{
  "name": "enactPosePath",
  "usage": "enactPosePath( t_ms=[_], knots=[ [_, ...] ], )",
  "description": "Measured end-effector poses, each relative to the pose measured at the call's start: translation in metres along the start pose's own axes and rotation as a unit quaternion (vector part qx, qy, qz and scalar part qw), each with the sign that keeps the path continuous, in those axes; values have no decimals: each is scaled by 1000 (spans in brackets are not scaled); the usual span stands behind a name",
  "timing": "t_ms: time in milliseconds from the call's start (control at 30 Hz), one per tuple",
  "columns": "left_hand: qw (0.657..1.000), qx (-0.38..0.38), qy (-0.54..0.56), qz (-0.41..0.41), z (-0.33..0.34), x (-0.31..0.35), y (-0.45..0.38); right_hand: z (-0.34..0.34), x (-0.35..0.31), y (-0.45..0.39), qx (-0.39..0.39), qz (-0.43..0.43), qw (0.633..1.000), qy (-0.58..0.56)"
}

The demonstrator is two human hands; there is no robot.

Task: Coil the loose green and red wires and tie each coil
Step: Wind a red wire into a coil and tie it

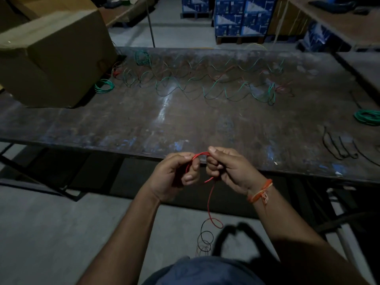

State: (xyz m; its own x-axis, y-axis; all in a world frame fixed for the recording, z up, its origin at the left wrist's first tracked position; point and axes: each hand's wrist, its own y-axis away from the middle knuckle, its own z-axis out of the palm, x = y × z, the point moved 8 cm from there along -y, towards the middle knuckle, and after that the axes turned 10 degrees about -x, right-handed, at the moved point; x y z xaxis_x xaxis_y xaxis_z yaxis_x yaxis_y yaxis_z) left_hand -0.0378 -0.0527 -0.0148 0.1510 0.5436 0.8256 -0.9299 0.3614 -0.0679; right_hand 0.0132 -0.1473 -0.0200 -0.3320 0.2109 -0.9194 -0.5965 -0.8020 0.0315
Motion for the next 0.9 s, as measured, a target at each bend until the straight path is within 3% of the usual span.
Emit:
enactPosePath(
  t_ms=[167, 400, 600, 767, 900],
  knots=[
    [999, -16, -11, -48, -2, -12, 2, -5, 5, 10, 40, 8, 994, 98],
    [987, -3, 130, -98, -6, -39, -18, -15, 3, 14, 122, -15, 980, 157],
    [978, 25, 196, -70, -13, -37, -24, -31, 5, 20, 127, -5, 953, 276],
    [956, 15, 291, -19, -36, -19, -25, -54, 28, 39, 113, 22, 960, 254],
    [930, -25, 366, 13, -50, -10, -23, -71, 31, 55, 167, 22, 941, 295]
  ],
)
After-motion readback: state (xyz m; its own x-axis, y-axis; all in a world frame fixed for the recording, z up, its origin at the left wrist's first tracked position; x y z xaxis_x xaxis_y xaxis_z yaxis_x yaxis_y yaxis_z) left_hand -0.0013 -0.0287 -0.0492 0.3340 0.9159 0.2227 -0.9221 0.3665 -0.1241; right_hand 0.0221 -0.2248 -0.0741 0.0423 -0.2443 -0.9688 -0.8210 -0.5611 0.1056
